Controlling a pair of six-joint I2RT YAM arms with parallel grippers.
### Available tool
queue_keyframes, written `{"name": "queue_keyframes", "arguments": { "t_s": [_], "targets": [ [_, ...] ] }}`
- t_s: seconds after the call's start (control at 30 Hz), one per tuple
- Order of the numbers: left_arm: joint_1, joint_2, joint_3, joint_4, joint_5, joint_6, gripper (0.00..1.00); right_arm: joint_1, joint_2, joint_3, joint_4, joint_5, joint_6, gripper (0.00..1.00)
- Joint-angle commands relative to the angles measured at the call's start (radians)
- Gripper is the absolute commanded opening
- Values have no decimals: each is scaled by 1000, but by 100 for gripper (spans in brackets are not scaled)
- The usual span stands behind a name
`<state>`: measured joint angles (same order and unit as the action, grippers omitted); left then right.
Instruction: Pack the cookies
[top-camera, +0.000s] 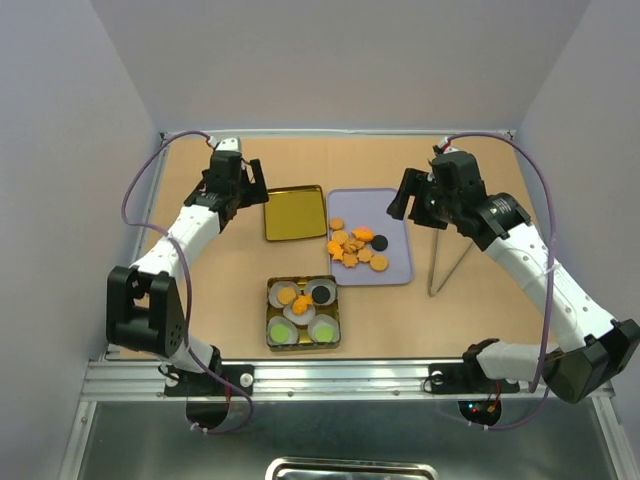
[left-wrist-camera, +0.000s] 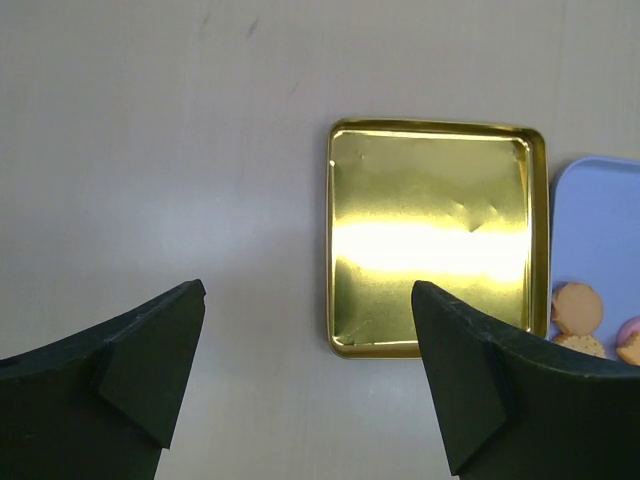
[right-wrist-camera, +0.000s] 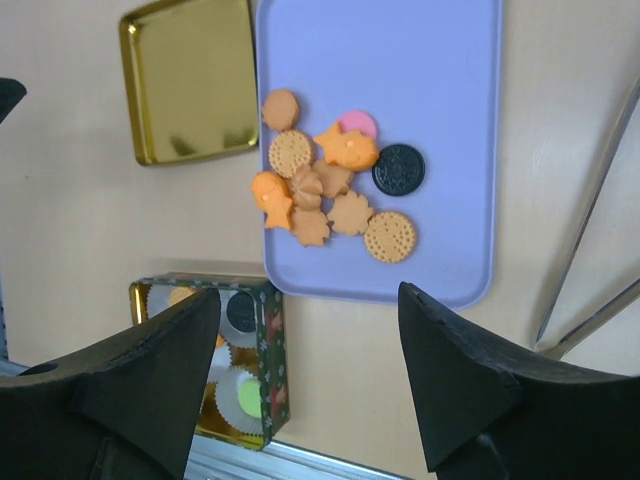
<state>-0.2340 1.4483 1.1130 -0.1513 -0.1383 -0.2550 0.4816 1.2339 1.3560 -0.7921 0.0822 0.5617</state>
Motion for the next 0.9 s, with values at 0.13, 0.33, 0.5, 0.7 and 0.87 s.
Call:
{"name": "queue_keyframes", "arguments": {
  "t_s": [0.13, 0.33, 0.5, 0.7, 0.87],
  "targets": [
    [-2, 99, 10, -42, 103, -43, 88, -5, -8, -84, 37, -76, 26, 77],
    [-2, 126, -27, -22, 106, -56, 88, -5, 10, -95, 39, -113, 23, 77],
    [-4, 190, -36, -10, 120, -56, 84, -5, 29, -101, 39, -122, 17, 77],
    [-13, 273, -16, 4, 131, -53, 81, -5, 15, -121, 34, -124, 9, 77],
    [-19, 328, 10, 4, 126, -53, 80, -5, 6, -143, 33, -119, 15, 77]
  ]
}}
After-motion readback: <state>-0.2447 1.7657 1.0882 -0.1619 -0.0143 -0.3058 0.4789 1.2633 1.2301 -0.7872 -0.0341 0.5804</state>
